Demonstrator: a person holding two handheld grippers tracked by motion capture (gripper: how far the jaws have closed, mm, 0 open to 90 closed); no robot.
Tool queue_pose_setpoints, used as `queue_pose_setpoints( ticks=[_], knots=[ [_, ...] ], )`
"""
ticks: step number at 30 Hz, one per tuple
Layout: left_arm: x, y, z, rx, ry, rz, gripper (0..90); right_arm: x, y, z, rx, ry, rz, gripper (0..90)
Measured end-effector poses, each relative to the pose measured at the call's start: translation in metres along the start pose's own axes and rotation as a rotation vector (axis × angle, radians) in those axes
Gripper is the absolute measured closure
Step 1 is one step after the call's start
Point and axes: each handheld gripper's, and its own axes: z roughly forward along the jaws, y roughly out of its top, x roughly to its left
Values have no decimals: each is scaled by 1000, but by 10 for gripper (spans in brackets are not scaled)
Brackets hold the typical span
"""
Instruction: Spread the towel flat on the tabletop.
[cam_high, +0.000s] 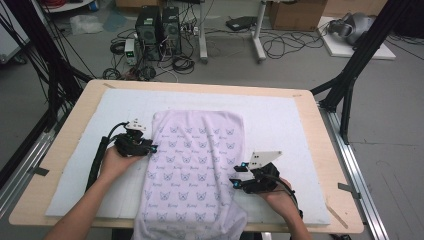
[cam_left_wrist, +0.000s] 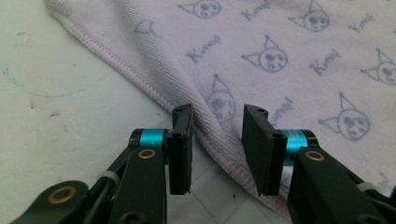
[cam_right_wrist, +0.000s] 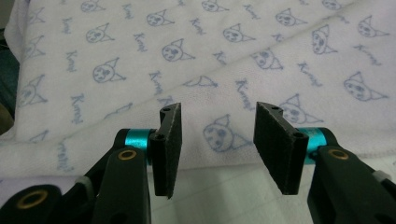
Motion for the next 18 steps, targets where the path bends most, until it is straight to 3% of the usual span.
queue_pose_setpoints(
  ticks=[3, 10, 15, 18],
  knots=[
    [3, -1, -2, -9, -14, -22, 622, 0, 1, 1, -2, 1, -5, 515],
    [3, -1, -10, -28, -13, -23, 588, 0, 1, 1, -5, -2, -6, 515],
    [5, -5, -11, -24, -12, -27, 636, 0, 2, 1, 0, -7, -8, 514],
    [2, -10, -7, -16, 12, -8, 676, -1, 1, 3, 15, -10, -10, 514]
  ],
)
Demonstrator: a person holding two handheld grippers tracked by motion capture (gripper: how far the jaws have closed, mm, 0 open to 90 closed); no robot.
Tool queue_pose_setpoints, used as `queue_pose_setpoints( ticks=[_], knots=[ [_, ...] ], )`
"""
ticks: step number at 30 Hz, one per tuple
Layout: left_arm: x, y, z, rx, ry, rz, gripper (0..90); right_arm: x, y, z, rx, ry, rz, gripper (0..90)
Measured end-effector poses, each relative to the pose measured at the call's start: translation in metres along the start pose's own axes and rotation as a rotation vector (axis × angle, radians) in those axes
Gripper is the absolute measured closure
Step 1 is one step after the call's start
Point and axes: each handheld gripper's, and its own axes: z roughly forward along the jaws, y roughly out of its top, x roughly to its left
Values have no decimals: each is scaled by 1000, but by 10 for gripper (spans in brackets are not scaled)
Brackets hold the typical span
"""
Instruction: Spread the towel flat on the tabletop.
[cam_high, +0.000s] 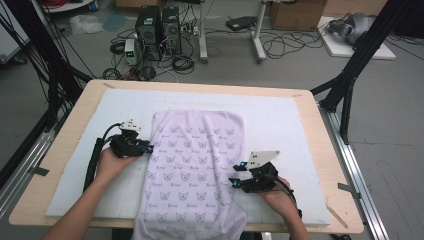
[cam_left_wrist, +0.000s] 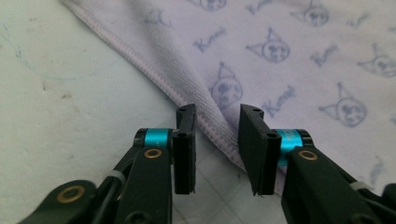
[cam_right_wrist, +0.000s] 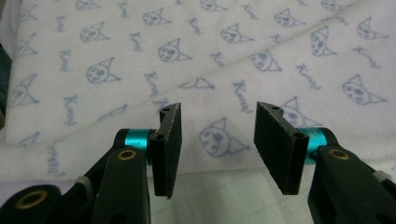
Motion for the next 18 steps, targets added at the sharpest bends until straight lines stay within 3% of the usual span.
queue_pose_setpoints(
  ticks=[2, 3, 4, 7, 14, 16, 18],
  knots=[
    [-2, -1, 0, -9, 14, 1, 722, -1, 0, 1, 10, -7, 3, 514],
    [-2, -1, 0, -5, -12, 8, 794, -2, -1, 2, 14, -7, 6, 514],
    [-4, 0, 0, -1, -3, 20, 848, -2, -1, 3, 24, -8, 13, 514],
    [-5, 3, -1, 17, 28, 46, 864, -4, -2, 8, 47, -2, 19, 514],
    [12, 11, -16, -20, 69, 11, 863, -5, -2, 13, 69, 4, 18, 514],
    [9, 12, -17, -30, 81, 10, 792, -6, -2, 13, 68, 1, 17, 514],
    [7, 12, -19, -34, 51, 16, 726, -5, -2, 12, 63, -3, 21, 514]
  ],
)
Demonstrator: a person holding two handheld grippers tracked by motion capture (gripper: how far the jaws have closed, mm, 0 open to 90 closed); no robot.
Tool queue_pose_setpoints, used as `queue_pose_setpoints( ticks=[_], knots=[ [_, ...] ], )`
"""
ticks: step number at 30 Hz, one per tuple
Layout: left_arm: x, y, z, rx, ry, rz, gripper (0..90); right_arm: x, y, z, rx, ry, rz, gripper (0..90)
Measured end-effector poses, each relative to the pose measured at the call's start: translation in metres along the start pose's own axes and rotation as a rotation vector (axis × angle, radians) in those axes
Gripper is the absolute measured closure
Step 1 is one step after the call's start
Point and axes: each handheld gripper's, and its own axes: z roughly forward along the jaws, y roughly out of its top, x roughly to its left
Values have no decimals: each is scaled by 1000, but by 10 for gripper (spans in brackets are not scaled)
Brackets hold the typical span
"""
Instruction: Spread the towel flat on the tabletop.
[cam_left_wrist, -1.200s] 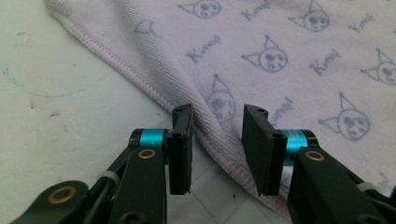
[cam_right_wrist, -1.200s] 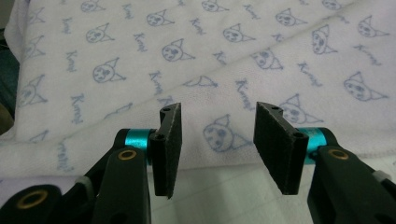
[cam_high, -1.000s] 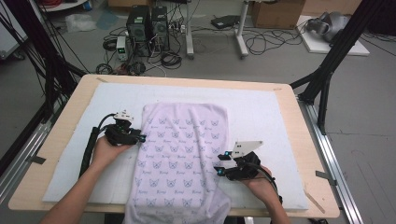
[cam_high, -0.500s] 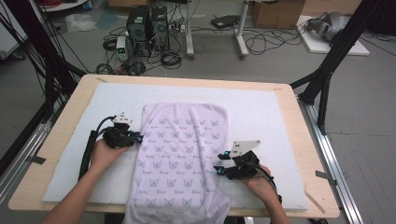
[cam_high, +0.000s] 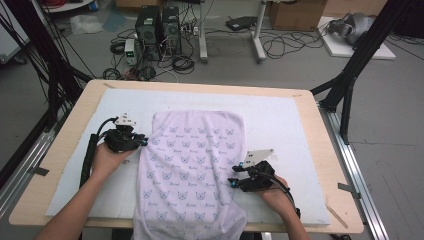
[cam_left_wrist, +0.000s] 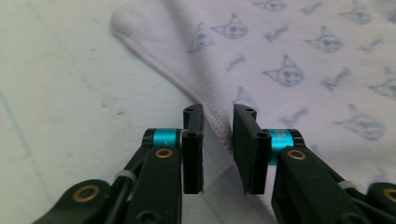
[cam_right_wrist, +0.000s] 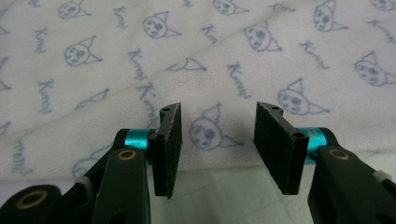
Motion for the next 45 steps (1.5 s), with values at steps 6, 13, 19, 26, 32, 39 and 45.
queue_pose_setpoints(
  ticks=[6, 13, 19, 26, 32, 39, 45],
  knots=[
    [-19, -4, -20, -51, -49, 61, 672, 3, -2, -15, -43, -21, 6, 544],
    [-51, -25, -40, -96, -113, 122, 654, 18, -15, -30, -59, 17, 17, 667],
    [-73, -42, -38, -83, -152, 158, 625, 37, -17, -28, -49, 96, -11, 645],
    [-76, -54, -26, -33, -157, 176, 625, 44, -17, -11, 27, 159, -23, 751],
    [-76, -59, -21, -23, -132, 178, 637, 47, -16, -12, 28, 151, -43, 871],
    [-76, -61, -22, -30, -132, 165, 637, 56, -22, -35, 38, 107, -63, 874],
    [-75, -61, -22, -34, -133, 165, 636, 68, -35, -62, 40, 84, -60, 864]
  ],
)
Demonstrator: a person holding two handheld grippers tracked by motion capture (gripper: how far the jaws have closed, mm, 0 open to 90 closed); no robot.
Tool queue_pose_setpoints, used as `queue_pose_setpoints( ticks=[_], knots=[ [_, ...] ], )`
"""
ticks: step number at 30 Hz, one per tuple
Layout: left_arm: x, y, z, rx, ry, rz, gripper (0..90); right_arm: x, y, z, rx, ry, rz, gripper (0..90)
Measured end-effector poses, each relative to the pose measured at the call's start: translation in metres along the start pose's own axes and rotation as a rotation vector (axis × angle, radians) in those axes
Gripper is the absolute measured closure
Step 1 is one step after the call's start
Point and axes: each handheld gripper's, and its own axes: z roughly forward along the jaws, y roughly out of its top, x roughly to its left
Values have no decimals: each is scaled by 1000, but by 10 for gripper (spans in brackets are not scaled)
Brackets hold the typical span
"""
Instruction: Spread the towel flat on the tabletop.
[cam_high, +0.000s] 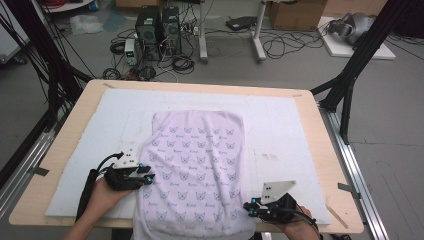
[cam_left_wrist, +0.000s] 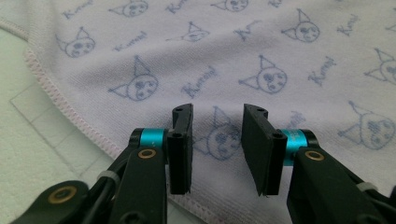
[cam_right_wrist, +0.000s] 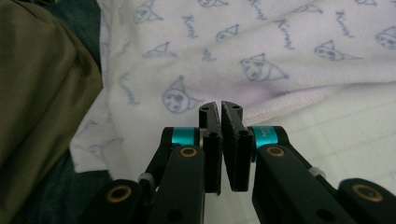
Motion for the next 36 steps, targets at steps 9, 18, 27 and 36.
queue_pose_setpoints(
  ticks=[9, 18, 27, 36],
  knots=[
    [0, 0, -1, 1, 5, -1, 624, -27, 11, 13, -45, -33, 34, 719],
    [1, -2, -2, -5, 5, -12, 614, -36, -2, 24, 3, -34, 50, 890],
    [0, -3, -4, 4, 23, -8, 594, -37, -9, 3, -38, -62, 77, 766],
    [1, -6, -7, 5, 32, -22, 578, -35, -10, 17, -16, -5, 57, 754]
  ],
)
